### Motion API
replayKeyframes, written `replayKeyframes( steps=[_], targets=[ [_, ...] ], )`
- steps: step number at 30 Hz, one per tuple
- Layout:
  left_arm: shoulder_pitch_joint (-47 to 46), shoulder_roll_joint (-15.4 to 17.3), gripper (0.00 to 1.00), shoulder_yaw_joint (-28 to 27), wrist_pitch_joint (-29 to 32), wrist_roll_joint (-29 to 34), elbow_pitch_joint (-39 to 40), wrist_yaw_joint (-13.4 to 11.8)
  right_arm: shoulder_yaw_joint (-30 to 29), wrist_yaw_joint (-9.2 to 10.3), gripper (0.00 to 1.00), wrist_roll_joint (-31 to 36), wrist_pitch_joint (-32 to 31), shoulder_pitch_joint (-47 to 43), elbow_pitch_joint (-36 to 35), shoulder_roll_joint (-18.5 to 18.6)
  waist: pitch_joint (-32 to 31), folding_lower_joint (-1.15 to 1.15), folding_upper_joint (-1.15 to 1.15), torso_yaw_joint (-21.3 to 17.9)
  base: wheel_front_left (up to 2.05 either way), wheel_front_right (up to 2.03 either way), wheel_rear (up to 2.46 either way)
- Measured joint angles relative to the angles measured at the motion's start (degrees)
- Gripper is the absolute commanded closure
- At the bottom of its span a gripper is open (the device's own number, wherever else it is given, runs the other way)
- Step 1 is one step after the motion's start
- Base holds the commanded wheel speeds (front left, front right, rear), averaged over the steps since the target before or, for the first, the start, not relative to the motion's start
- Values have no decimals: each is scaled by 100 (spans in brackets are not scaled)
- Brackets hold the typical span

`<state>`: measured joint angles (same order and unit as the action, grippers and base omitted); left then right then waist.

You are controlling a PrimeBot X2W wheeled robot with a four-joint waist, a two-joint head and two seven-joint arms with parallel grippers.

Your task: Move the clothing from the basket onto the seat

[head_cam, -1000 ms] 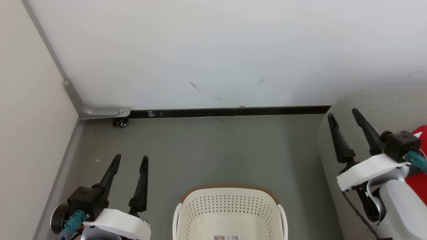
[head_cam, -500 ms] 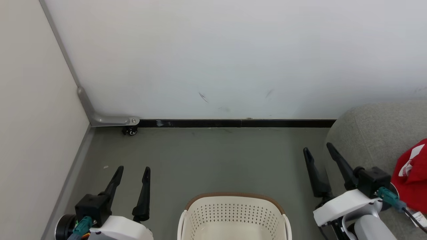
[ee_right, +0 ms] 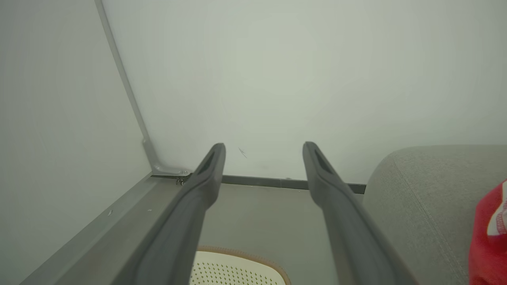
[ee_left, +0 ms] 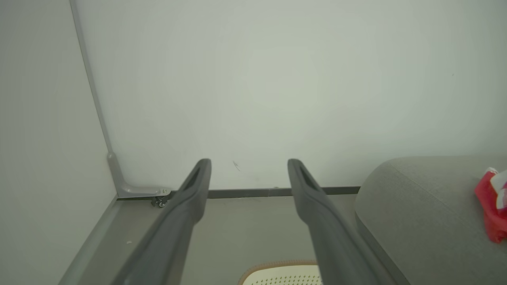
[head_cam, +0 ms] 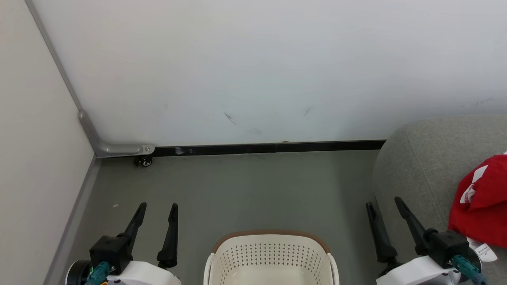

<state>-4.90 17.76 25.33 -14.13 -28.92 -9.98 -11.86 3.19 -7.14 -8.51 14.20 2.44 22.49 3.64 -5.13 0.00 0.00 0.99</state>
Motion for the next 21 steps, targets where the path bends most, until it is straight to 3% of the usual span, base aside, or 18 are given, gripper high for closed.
replayKeyframes(
  steps=[21],
  targets=[
    [240, -80, 0, 8, -1, 59, -51, -75, -91, 0, 0, 406, -279, -709, -771, -110, -68, 0, 0, -234, 0, 0, 0]
  ],
)
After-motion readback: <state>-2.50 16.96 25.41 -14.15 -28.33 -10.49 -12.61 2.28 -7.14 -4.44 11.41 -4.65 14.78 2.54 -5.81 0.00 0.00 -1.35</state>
